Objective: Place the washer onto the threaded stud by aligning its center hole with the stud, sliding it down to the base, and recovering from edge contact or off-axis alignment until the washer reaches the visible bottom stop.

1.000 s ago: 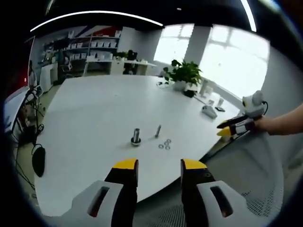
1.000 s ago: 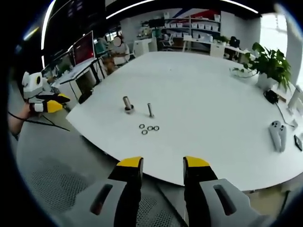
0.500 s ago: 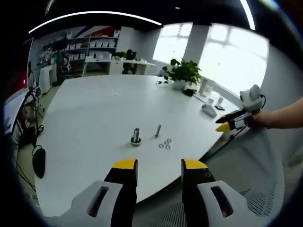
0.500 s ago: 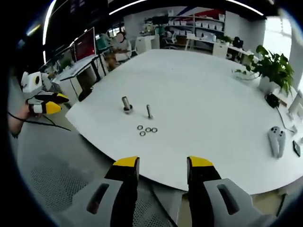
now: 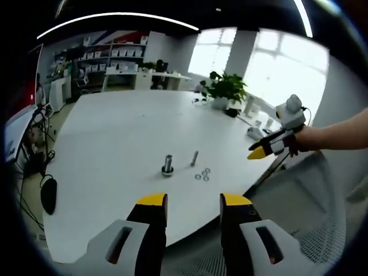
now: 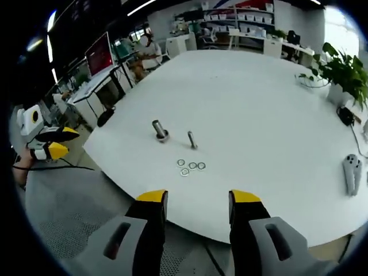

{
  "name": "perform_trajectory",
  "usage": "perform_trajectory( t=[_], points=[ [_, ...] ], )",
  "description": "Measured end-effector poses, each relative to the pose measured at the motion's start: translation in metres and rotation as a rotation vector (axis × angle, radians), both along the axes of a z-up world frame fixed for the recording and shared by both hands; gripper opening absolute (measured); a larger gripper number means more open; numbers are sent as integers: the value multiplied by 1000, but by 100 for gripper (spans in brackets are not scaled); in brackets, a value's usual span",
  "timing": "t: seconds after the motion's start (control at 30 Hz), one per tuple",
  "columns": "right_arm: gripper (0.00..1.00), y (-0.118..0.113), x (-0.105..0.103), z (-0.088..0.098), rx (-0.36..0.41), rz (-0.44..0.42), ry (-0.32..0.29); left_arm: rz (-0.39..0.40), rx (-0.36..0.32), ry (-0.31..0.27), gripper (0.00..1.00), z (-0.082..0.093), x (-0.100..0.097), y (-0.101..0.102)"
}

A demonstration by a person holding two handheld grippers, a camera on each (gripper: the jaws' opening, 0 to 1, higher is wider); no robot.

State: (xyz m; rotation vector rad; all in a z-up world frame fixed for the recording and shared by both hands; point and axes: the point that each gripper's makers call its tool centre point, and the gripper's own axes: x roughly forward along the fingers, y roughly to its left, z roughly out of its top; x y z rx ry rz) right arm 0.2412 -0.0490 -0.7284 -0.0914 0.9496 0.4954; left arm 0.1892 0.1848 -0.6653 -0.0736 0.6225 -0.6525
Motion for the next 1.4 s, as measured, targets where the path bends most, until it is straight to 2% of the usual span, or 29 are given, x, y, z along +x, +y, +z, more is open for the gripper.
perform_trajectory(
  t=[0.07, 0.27, 0.4, 0.53, 0.67, 0.9, 1.0, 1.07, 1.1, 1.17, 1.4],
  points=[
    [46, 5, 2, -10, -21, 32, 10, 0, 2, 1, 34, 0, 0, 0],
    [45, 21, 12, -25, -17, 55, 13, 1, 13, 5, 34, -2, 0, 1],
    [44, 27, 20, -33, -6, 42, -4, -4, 18, 13, 33, -3, -1, 0],
    [42, 33, 31, -37, 61, -6, -42, -13, 27, 26, 33, -6, -2, -1],
    [37, 34, 34, -44, 60, -11, -52, -11, 37, 33, 33, -8, -3, 0],
    [38, 38, 36, -65, 51, -9, -30, -2, 52, 44, 33, -12, -4, 3],
    [38, 48, 33, -72, 77, -7, -12, 1, 52, 52, 32, -13, -4, 3],
    [38, 52, 31, -80, 46, 22, -3, -6, 61, 60, 32, -16, -5, 3],
    [38, 53, 28, -88, 1, 67, 6, -12, 67, 63, 32, -17, -6, 3],
    [37, 58, 24, -99, -13, 99, 28, -13, 68, 65, 31, -17, -6, 3],
    [33, 61, 34, -107, -33, 111, 34, -2, 69, 73, 31, -18, -4, 5]
  ],
)
